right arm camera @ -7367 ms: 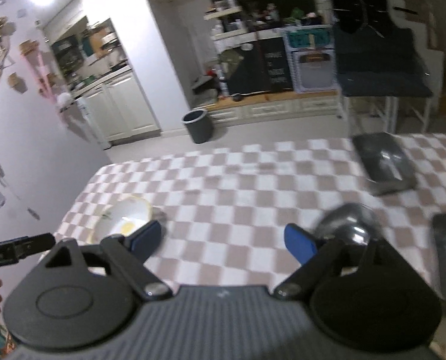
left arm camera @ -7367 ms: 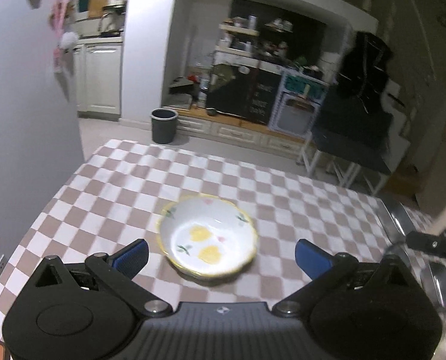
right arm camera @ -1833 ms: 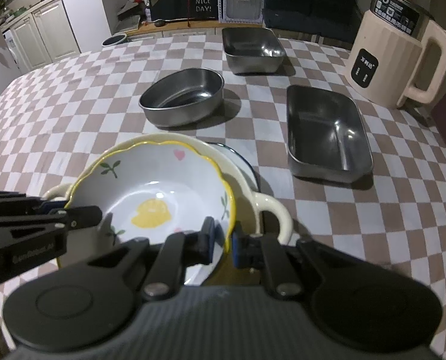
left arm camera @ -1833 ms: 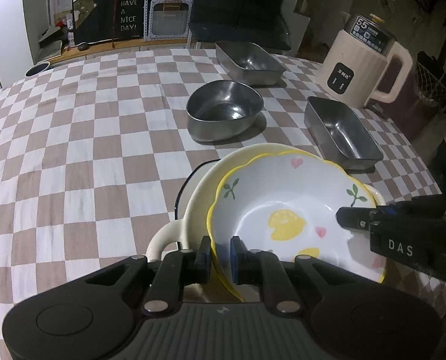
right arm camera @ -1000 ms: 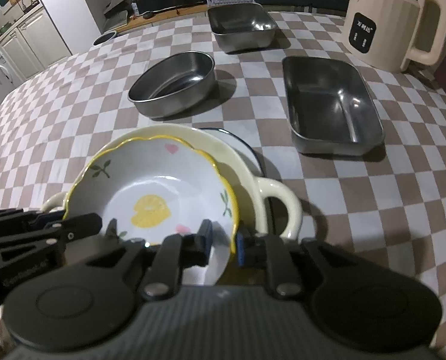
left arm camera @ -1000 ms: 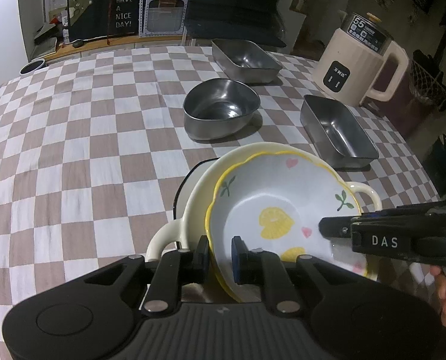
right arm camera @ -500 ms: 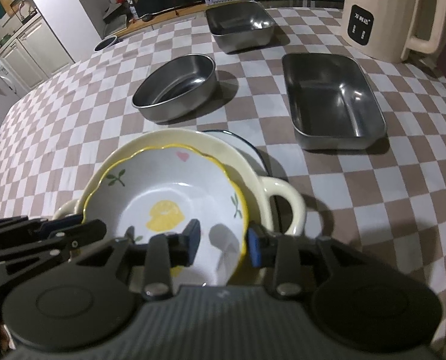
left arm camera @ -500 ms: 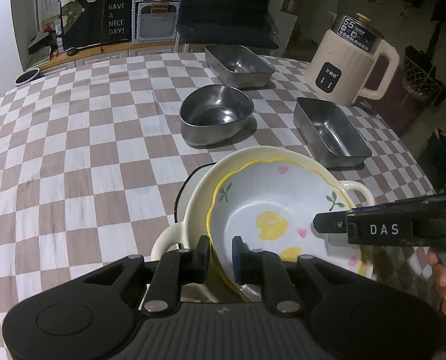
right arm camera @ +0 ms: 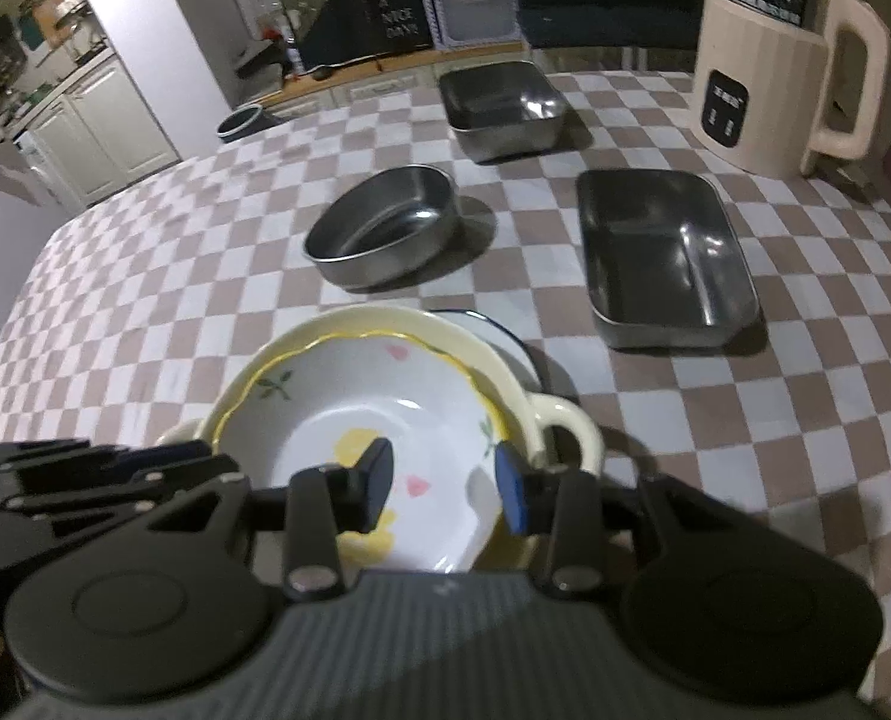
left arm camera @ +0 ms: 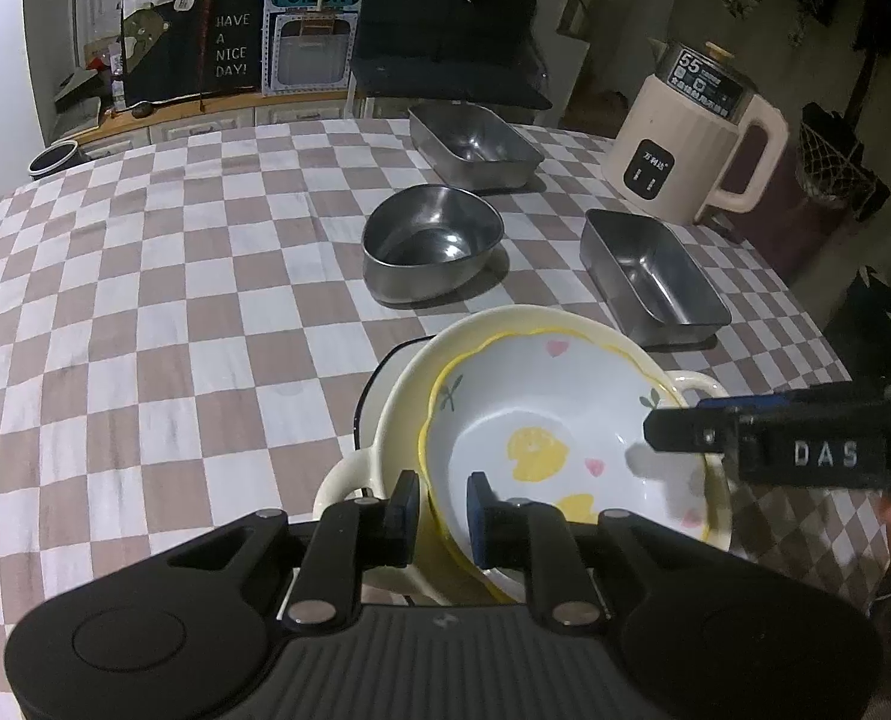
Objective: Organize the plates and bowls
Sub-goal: 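Lower the lemon-print bowl into the cream bowl with both grippers, then open both grippers to release the lemon-print bowl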
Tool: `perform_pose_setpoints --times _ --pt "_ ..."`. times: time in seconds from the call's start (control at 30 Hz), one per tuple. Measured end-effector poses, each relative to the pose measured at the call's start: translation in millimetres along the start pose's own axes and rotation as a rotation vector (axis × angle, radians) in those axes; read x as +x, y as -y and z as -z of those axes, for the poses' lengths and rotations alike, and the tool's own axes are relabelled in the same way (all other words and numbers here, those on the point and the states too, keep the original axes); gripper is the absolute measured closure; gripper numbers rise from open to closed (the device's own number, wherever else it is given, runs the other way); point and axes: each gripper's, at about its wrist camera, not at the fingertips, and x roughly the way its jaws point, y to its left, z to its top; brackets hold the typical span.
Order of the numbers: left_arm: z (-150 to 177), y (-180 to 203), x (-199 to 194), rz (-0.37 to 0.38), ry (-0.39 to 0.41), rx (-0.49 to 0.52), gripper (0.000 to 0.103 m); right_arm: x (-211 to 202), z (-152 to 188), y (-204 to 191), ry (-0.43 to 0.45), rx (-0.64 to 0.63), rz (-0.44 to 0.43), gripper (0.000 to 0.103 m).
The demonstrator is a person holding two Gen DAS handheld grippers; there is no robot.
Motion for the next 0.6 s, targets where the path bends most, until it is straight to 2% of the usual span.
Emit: perform_pose_setpoints --times 0.23,0.37,0.43,0.5,0.6 --pt "-0.6 3.1 -8.8 0.000 0.017 0.007 0.084 -4.2 3.8 -0.8 0.004 -0.025 0.011 0.050" --pt "-0.1 6.4 -15.5 -0.006 0.029 0.016 0.080 -11.1 5.2 2.5 0.023 -0.025 0.012 0.038" --pt "0.0 7.7 -18.9 -0.011 0.036 0.018 0.070 -15.2 6.3 4.3 0.033 -0.023 0.015 0.030" --pt "0.1 8.8 -22.6 -0.019 0.048 0.021 0.049 -19.2 7.4 6.3 0.044 -0.015 0.018 0.020" --pt "0.1 10.7 -28.6 -0.025 0.069 0.024 0.025 -25.7 8.9 10.8 0.073 -0.005 0.026 0.012"
